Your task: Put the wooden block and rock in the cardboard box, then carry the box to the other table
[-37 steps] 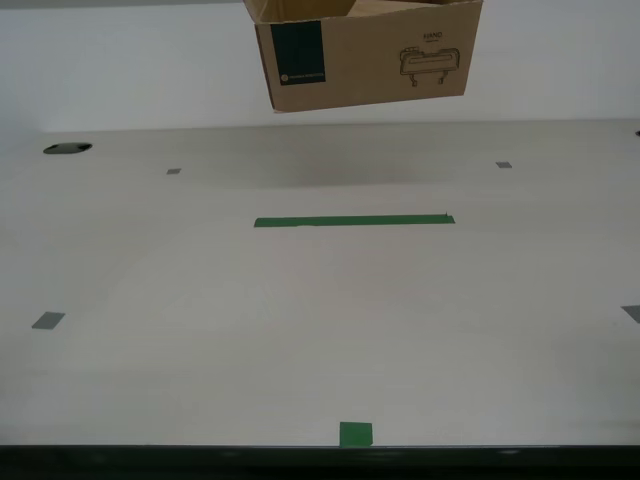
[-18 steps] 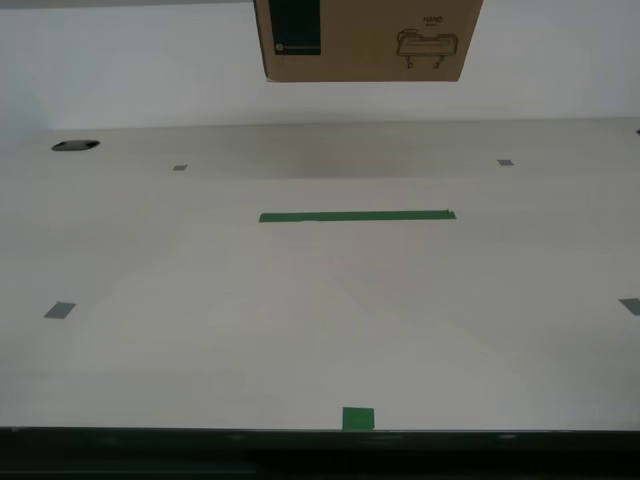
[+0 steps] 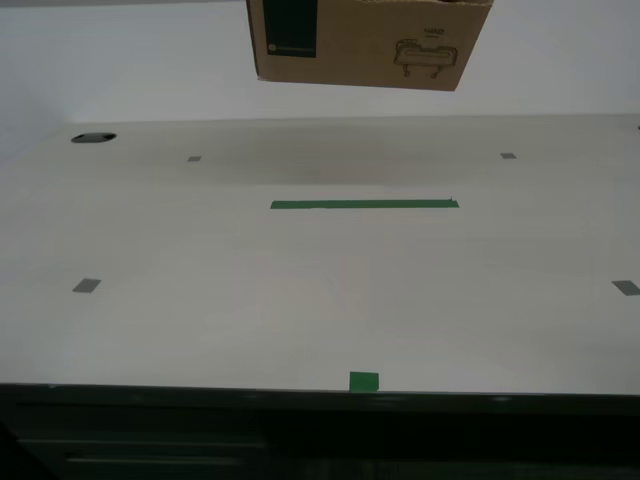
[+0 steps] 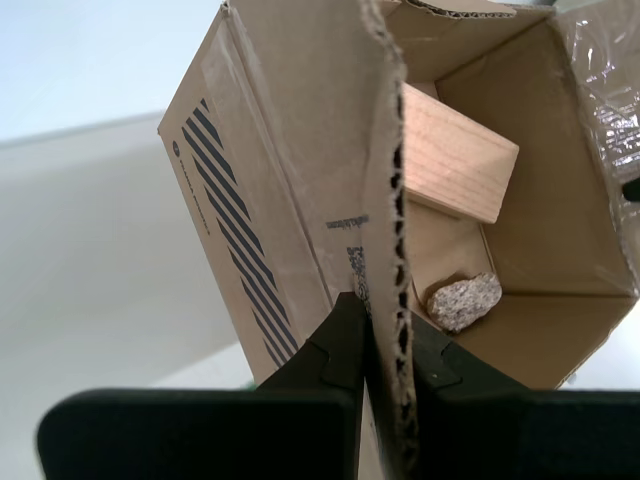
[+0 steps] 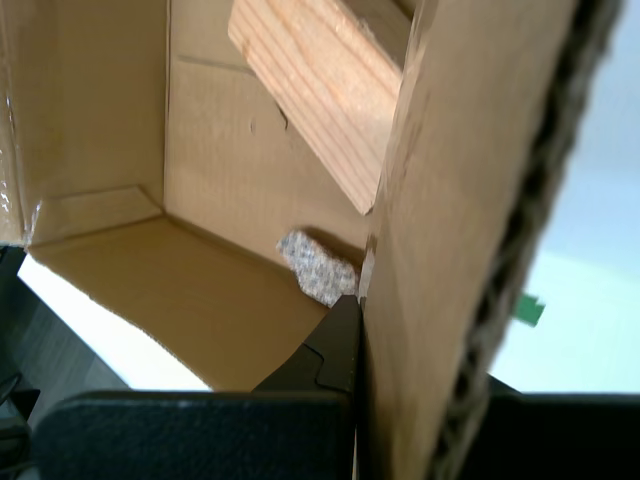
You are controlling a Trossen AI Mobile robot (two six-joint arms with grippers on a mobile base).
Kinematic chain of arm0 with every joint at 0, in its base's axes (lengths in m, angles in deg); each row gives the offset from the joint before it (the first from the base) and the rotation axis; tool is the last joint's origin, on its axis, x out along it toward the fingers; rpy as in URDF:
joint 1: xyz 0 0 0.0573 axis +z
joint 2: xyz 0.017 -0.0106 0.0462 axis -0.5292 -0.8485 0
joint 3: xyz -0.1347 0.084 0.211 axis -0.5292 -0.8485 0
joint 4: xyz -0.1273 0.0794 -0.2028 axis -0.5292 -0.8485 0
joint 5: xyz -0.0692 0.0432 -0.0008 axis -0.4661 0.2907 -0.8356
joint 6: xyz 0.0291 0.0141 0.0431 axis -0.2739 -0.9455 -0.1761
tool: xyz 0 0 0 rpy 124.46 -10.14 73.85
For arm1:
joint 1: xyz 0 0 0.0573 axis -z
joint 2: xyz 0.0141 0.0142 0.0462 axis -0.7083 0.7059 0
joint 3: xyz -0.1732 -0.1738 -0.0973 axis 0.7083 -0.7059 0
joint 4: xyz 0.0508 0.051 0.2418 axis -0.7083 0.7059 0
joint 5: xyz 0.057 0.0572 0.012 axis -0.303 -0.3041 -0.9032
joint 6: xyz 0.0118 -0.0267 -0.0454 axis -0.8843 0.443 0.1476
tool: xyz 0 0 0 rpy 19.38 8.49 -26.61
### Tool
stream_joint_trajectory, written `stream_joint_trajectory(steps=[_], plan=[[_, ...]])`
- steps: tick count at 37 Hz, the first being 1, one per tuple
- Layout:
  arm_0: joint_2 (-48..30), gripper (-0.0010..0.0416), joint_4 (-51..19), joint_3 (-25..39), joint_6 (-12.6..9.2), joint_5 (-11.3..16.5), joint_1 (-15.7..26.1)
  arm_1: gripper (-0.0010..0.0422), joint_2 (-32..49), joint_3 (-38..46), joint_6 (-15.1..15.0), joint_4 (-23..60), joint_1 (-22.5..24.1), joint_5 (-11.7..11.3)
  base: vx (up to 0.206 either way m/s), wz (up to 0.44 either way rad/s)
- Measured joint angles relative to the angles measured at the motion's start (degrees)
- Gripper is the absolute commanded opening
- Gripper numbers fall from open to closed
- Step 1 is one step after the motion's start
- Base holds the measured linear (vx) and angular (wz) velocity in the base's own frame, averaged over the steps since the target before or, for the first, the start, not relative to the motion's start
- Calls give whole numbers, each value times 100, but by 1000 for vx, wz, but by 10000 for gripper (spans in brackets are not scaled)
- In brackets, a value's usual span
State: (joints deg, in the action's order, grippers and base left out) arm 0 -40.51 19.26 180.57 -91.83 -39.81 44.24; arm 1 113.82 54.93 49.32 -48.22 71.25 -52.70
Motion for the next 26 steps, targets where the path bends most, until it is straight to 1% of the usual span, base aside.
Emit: stream_joint_trajectory(steps=[6, 13, 18, 22, 26], plan=[[256, -1, 13, -428, -17, 35, 17, -1, -269, -625, 129, -50, 15, 11, -104, 16], [645, -1, 31, -872, -61, 50, 35, -1, -723, -1445, 153, -306, 120, 37, -95, 2], [1025, -1, 92, -1305, -61, 61, 50, -1, -1202, -2002, 289, -503, 175, 48, -92, -12], [1364, -1, 216, -1685, -50, 85, 57, -1, -1670, -2433, 323, -658, 205, 81, -91, -13], [1694, -1, 378, -2061, -35, 109, 68, -1, -2129, -2865, 494, -824, 212, 107, -93, -17]])
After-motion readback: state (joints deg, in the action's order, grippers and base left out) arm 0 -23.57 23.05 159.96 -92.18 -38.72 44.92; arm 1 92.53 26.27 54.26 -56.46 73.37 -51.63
